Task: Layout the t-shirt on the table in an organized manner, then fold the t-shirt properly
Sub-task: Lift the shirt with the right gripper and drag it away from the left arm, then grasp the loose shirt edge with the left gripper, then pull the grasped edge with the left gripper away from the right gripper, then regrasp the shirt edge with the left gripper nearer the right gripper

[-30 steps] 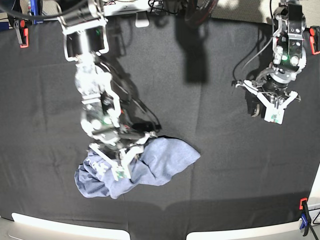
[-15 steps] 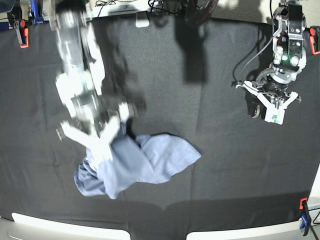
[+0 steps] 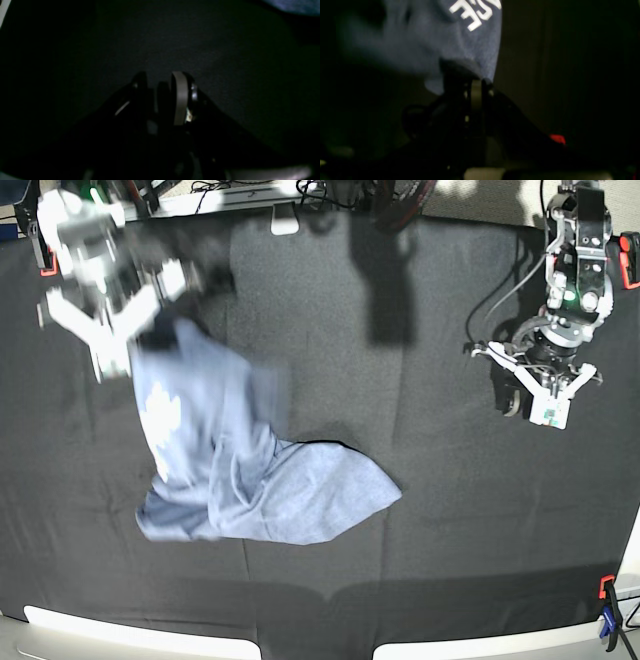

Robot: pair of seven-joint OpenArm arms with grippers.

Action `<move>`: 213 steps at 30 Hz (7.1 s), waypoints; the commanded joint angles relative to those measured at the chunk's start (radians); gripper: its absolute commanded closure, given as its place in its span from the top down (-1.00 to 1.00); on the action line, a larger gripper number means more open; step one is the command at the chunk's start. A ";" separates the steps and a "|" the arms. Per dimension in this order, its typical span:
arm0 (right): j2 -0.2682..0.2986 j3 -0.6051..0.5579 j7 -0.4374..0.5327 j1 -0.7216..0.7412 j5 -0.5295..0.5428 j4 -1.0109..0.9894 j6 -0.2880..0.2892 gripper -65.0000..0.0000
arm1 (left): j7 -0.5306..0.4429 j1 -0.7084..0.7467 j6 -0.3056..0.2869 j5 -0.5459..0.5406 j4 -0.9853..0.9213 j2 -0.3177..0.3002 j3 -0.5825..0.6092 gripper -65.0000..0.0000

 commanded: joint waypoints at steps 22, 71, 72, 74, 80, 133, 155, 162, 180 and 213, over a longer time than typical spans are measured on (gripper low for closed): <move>0.005 0.353 0.039 -0.291 -0.003 0.020 0.062 -1.00 | -0.077 -0.050 -0.209 -0.184 0.016 -0.009 -0.003 -0.52; 0.005 0.439 0.112 -0.290 0.160 0.020 0.063 -1.00 | 0.011 -0.601 0.055 0.208 -0.673 0.373 0.526 -1.00; 0.005 0.439 0.113 -0.288 0.160 0.020 0.063 -1.00 | 0.011 -0.573 0.055 0.189 -0.617 0.353 0.525 -1.00; 0.005 0.439 0.109 -0.276 0.160 0.020 0.063 -1.00 | 0.010 -0.510 0.054 0.147 -0.488 0.306 0.523 -1.00; 0.005 0.439 0.111 -0.232 0.176 0.020 0.064 -1.00 | 0.010 -0.301 0.112 0.076 -0.092 0.134 0.521 -1.00; 0.005 0.439 0.121 -0.224 0.294 0.020 0.130 -1.00 | 0.077 -0.190 -0.048 -0.064 0.052 0.159 0.344 -1.00; 0.038 0.439 0.112 -0.201 0.370 0.020 0.172 -1.00 | 0.187 0.388 -0.105 -0.133 0.548 0.100 -0.026 -1.00; 0.039 0.439 0.109 -0.161 0.370 0.020 0.197 -1.00 | 0.251 0.388 -0.116 -0.121 0.548 0.047 -0.027 -0.28; 0.038 0.439 0.082 -0.161 0.422 0.020 0.221 -1.00 | 0.169 0.058 -0.107 -0.165 0.254 0.104 0.008 -0.06; 0.038 0.439 0.066 -0.161 0.422 0.020 0.220 -1.00 | 0.128 0.064 -0.095 0.011 0.195 -0.043 0.109 -0.41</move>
